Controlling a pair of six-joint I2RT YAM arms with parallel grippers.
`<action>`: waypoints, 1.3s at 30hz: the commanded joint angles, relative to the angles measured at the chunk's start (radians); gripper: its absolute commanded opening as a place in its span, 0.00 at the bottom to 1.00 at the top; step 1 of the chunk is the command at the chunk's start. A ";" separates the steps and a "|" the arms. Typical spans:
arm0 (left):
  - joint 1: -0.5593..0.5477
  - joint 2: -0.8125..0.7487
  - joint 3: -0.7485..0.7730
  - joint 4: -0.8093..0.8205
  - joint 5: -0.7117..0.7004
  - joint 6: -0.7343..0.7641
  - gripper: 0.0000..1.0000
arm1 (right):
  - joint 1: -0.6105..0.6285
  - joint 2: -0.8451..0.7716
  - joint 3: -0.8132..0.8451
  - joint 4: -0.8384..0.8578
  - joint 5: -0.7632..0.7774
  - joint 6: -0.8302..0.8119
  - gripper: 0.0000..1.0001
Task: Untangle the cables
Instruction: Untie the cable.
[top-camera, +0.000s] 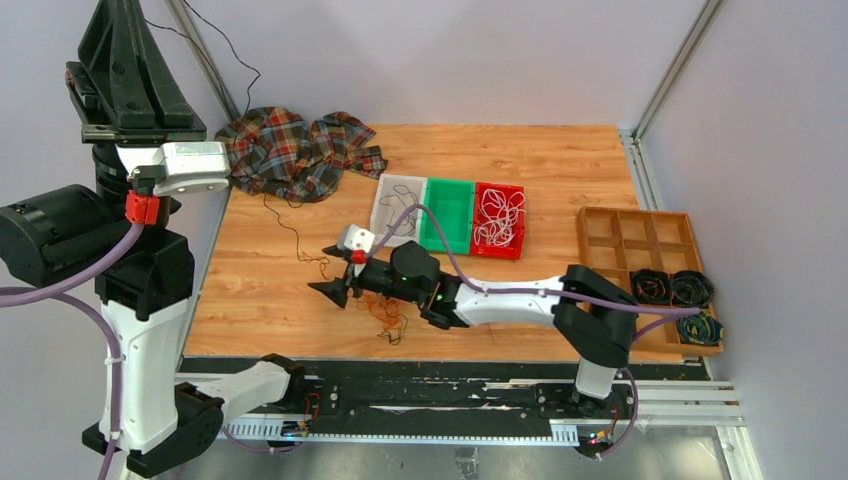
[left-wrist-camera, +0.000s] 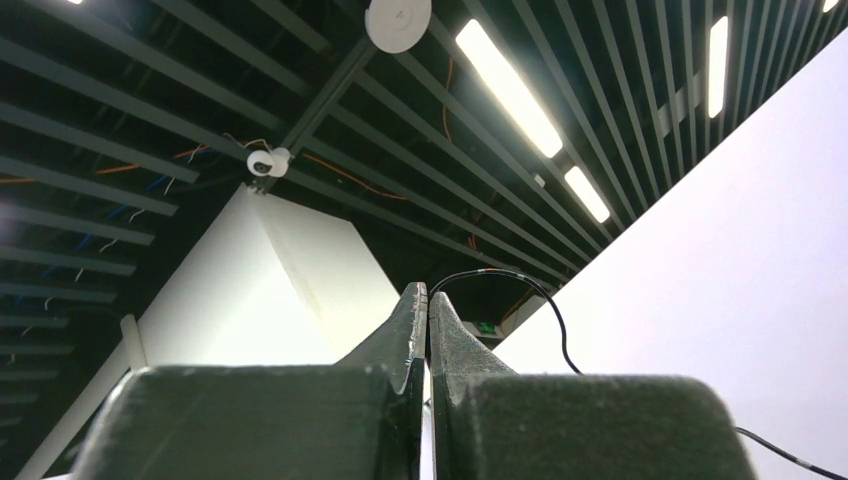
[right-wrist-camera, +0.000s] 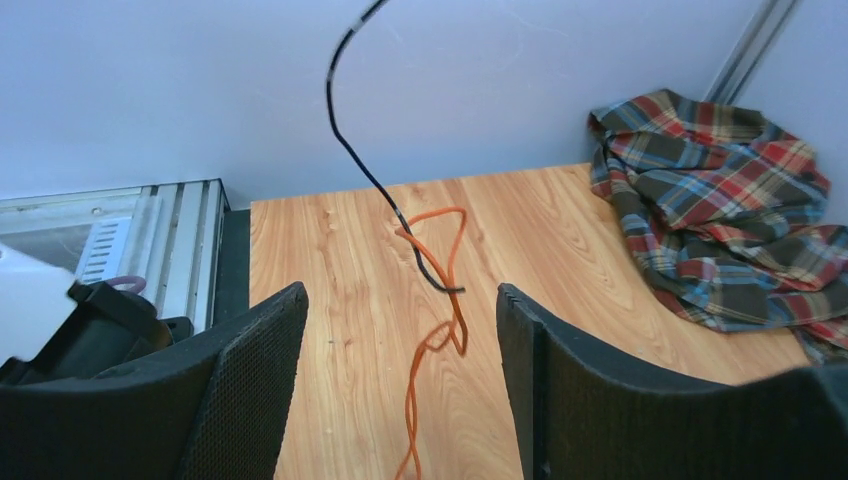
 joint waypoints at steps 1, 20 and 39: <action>0.000 -0.012 0.006 0.009 0.000 -0.012 0.00 | -0.042 0.118 0.102 -0.040 -0.078 0.074 0.69; 0.001 0.059 0.115 0.003 -0.018 -0.032 0.00 | -0.059 0.179 -0.275 0.209 0.210 0.151 0.01; 0.000 -0.204 -0.354 -0.268 0.227 -0.086 0.00 | -0.076 -0.405 -0.195 -0.161 0.051 -0.004 0.71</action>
